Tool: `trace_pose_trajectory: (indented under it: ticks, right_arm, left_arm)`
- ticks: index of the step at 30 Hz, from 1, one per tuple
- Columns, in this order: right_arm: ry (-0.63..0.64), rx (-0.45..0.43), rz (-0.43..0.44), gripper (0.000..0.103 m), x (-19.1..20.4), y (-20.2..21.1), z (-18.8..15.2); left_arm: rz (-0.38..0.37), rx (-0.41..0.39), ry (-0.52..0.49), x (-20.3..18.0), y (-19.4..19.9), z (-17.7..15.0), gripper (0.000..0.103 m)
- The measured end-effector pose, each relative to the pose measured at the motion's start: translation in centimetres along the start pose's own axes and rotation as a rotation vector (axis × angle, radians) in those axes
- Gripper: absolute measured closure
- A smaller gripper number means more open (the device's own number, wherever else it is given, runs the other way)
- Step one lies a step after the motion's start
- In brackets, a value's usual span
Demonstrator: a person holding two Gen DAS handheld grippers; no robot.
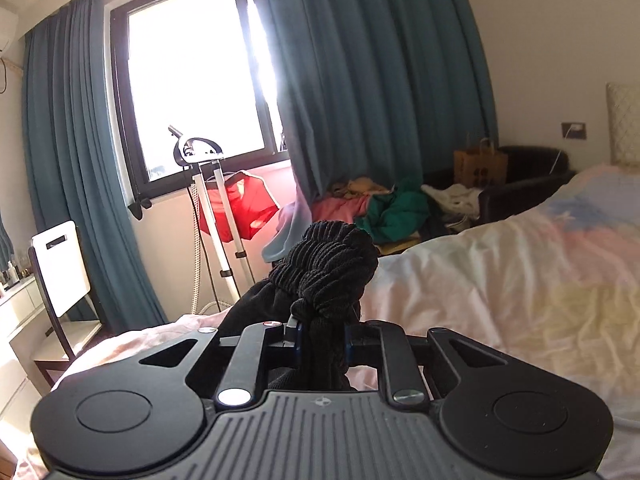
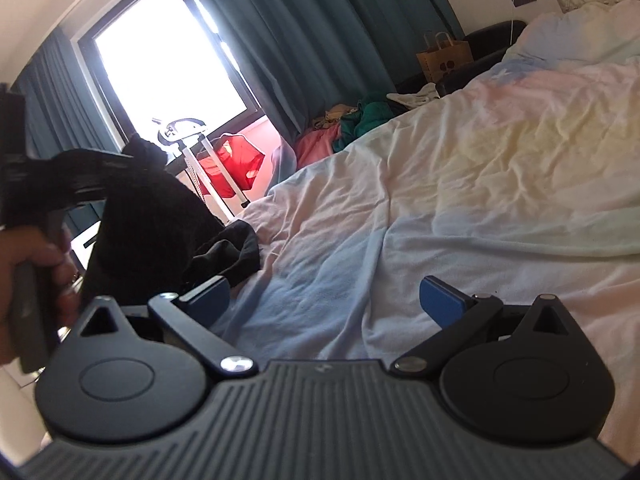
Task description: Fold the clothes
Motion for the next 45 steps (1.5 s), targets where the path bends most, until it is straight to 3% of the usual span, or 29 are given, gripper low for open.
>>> trace_pose_trajectory:
  ticks: [4, 6, 9, 13, 14, 17, 21, 24, 26, 28, 32, 35, 37, 39, 43, 45]
  right_arm:
    - [-0.008, -0.027, 0.023, 0.0, 1.1, 1.7, 0.7]
    - [-0.017, -0.04, 0.035, 0.0, 1.6, 2.7, 1.1]
    - [-0.069, -0.012, 0.079, 0.0, 2.5, 4.2, 1.0]
    - [-0.076, 0.005, 0.088, 0.0, 3.5, 5.7, 0.7]
    - [-0.064, 0.005, 0.082, 0.0, 3.7, 6.1, 0.6]
    - [-0.042, 0.017, 0.06, 0.0, 4.1, 6.4, 0.3]
    - [-0.02, 0.038, 0.038, 0.0, 4.5, 6.2, 0.1]
    - [-0.018, 0.061, 0.035, 0.0, 4.6, 5.9, -0.2]
    - [-0.026, 0.079, 0.034, 0.0, 4.4, 5.7, -0.4]
    - [-0.024, 0.098, 0.024, 0.0, 4.4, 5.4, -0.7]
    - [-0.054, 0.111, 0.017, 0.0, 3.9, 5.1, -0.5]
    - [-0.051, 0.109, -0.014, 0.0, 3.1, 5.0, -0.1]
    - [-0.051, 0.098, -0.033, 0.0, 2.4, 5.1, 0.2]
    - [-0.067, 0.087, -0.043, 0.0, 1.5, 5.3, 0.5]
    - [-0.133, 0.076, -0.047, 0.0, -0.4, 5.4, 1.1]
    - [-0.17, 0.074, -0.04, 0.0, -1.2, 5.0, 1.3]
  left_arm:
    - [-0.074, -0.039, 0.034, 3.6, 11.3, -3.0, 0.085]
    - [-0.1, -0.006, 0.067, 5.3, 14.9, -5.6, 0.084]
    - [-0.121, 0.093, 0.108, 6.9, 17.7, -11.3, 0.083]
    - [-0.159, 0.248, 0.176, 8.8, 17.6, -19.0, 0.078]
    - [-0.171, 0.252, 0.185, 9.1, 17.8, -19.9, 0.075]
    - [-0.181, 0.225, 0.153, 9.3, 18.9, -20.6, 0.066]
    - [-0.185, 0.25, 0.116, 9.5, 20.4, -20.3, 0.057]
    - [-0.218, 0.245, 0.129, 10.3, 22.1, -20.0, 0.044]
    - [-0.219, 0.226, 0.151, 11.0, 23.8, -19.6, 0.03]
    - [-0.218, 0.204, 0.154, 11.5, 24.7, -18.4, 0.027]
    - [-0.192, 0.167, 0.047, 10.3, 23.3, -14.1, 0.026]
    - [-0.208, 0.166, -0.082, 7.5, 19.9, -11.1, 0.022]
    - [-0.23, 0.197, -0.12, 5.4, 16.3, -9.8, 0.023]
    - [-0.253, 0.231, -0.152, 3.3, 12.5, -8.6, 0.033]
    - [-0.269, 0.317, -0.244, 0.2, 4.1, -7.5, 0.035]
    - [-0.261, 0.401, -0.321, -1.5, 0.7, -8.3, 0.035]
Point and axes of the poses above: each gripper's, at about its wrist camera, not at the fingertips, and y roughly against the way its jaws point, x to its left, z to its top, the point moved 5 cm from there along -y, roughly the way its jaws point, and after that the axes turned 7 degrees about z, right-handed, at the moved point
